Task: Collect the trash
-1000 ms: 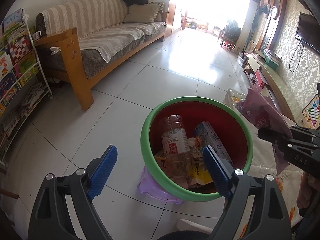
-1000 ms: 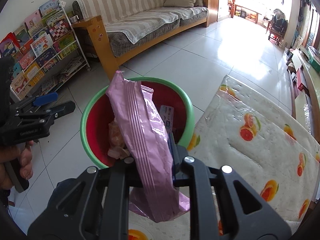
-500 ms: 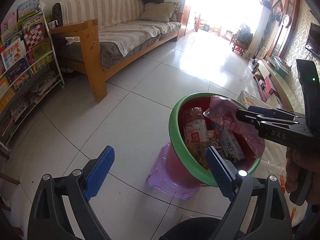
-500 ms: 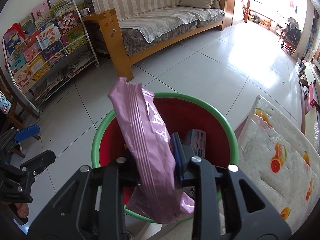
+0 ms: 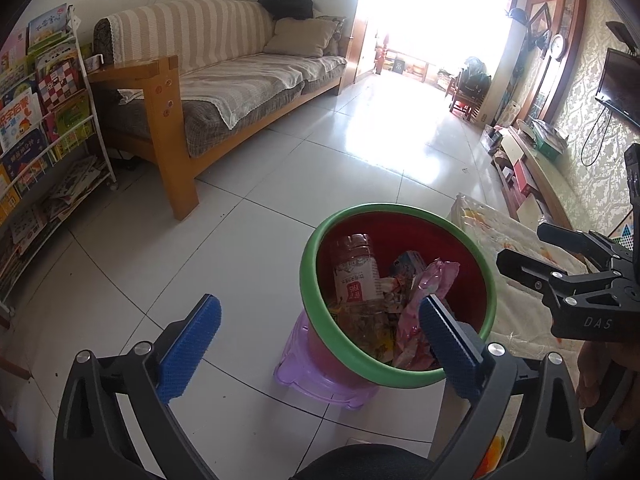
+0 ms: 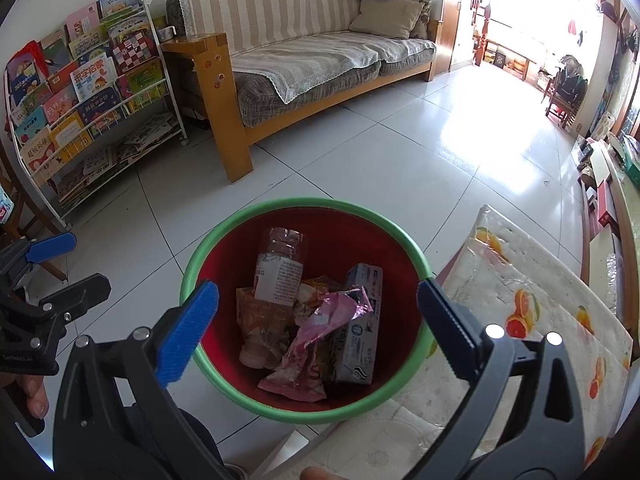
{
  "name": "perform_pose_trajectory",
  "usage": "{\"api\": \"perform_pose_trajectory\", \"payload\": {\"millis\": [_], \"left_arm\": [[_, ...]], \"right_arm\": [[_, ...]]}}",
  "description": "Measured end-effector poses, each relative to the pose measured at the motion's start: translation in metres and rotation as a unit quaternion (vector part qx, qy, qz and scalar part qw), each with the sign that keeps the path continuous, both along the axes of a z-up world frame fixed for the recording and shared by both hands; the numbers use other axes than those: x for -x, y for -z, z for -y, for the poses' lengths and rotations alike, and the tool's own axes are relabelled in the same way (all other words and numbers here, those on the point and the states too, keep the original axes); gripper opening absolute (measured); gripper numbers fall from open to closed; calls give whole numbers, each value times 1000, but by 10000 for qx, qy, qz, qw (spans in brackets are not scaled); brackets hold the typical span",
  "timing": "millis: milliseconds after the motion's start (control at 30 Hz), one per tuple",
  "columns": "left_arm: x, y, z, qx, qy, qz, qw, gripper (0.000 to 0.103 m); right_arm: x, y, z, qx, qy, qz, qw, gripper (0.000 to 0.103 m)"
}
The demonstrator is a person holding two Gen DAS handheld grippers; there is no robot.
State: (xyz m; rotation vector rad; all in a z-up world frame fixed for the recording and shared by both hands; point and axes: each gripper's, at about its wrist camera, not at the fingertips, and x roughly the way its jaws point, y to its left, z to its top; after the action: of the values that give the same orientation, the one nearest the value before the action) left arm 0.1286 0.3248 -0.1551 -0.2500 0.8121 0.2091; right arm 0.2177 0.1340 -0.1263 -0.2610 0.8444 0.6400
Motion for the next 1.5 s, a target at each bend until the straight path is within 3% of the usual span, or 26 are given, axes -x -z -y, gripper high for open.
{"api": "perform_pose_trajectory", "payload": {"millis": [200,533,900,1000,1300,1500], "left_arm": [[0,-16,34,-92,277,159,9994,95],[10,-48,106,-322,712,515,9956,95],[33,-92,216,-857,1453,1165,9788,95],[43,-97,240,-1019,1585,1313,9733,95],[73,-103,277,-976,1933,1556,9638,95],[94,-116,286,-909,1838,1754,9629,95]], "right_arm": [[16,-21,39,-107,244,235,9994,98],[50,-58,151,-395,1192,507,9908,98],[99,-88,264,-419,2319,997,9667,98],[112,-93,285,-414,2503,1081,9612,98],[153,-105,322,-489,2884,1305,9473,98],[174,-111,329,-579,2998,1458,9410,98]]}}
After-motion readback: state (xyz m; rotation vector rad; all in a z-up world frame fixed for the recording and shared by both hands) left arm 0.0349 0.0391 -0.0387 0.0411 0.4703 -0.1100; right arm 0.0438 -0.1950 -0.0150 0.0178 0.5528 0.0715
